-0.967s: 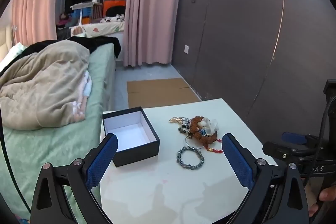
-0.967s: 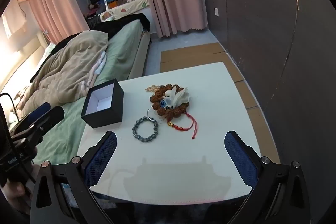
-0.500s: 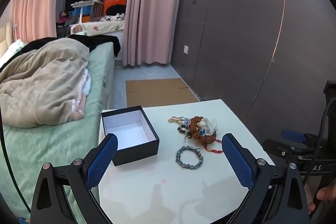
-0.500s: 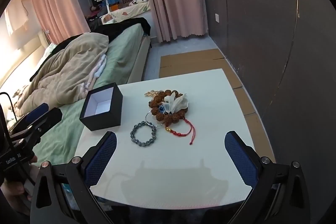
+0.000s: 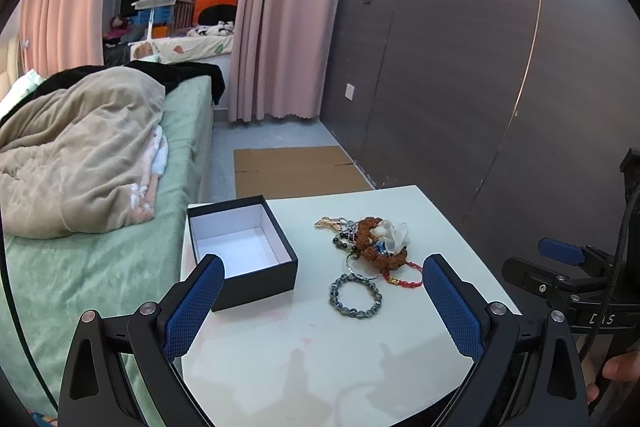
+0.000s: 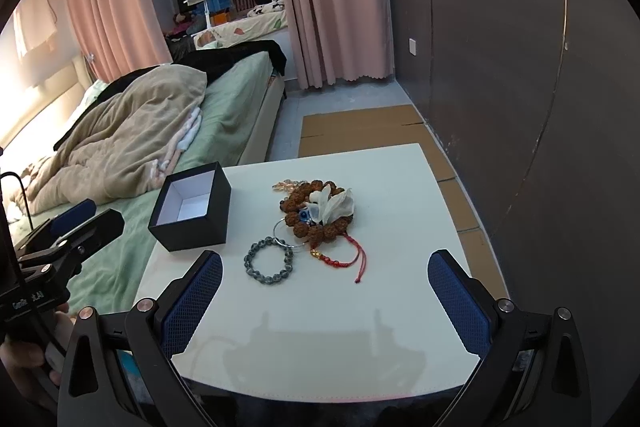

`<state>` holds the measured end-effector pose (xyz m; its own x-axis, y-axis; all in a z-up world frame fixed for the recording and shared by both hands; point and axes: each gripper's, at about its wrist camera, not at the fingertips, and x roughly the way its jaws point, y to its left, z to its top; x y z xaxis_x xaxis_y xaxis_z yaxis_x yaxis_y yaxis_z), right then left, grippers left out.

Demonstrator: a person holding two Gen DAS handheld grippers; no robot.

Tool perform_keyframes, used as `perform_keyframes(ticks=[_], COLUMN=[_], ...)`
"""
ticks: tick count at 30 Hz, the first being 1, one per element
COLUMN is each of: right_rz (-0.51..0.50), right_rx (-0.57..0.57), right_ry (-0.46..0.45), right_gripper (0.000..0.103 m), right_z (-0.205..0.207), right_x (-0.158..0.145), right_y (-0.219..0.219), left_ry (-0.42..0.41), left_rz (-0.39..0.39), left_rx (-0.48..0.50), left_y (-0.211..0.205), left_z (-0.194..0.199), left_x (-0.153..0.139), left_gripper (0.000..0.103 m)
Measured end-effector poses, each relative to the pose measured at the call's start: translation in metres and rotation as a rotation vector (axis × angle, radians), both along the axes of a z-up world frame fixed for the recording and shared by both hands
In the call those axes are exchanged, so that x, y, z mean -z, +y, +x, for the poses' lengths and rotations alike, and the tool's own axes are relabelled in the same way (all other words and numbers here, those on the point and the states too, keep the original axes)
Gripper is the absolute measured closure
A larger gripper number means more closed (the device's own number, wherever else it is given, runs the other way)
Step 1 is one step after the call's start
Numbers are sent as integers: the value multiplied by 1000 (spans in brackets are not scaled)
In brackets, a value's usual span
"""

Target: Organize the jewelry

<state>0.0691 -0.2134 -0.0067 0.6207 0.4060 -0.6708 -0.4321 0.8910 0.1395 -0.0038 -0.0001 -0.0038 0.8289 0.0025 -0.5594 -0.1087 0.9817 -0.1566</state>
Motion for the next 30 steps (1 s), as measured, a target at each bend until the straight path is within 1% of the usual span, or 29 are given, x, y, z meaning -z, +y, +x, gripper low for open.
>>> perform_keyframes(ticks=[21,26,30], right_rz=[5,8,9], right_rx=[20,23,30], right_ry=[-20,-21,-25], right_gripper=[0,0,0], right_z=[-2,-2,-1], right_x=[-3,-4,-6], right_y=[-6,-6,-8], left_ry=[-4,-2,-2], left_rz=[-7,12,11], left_rx=[19,25,23], left_y=[-4,-12,-14], left_z=[-2,2,2], left_x=[0,2,3], left_gripper=[4,4,4])
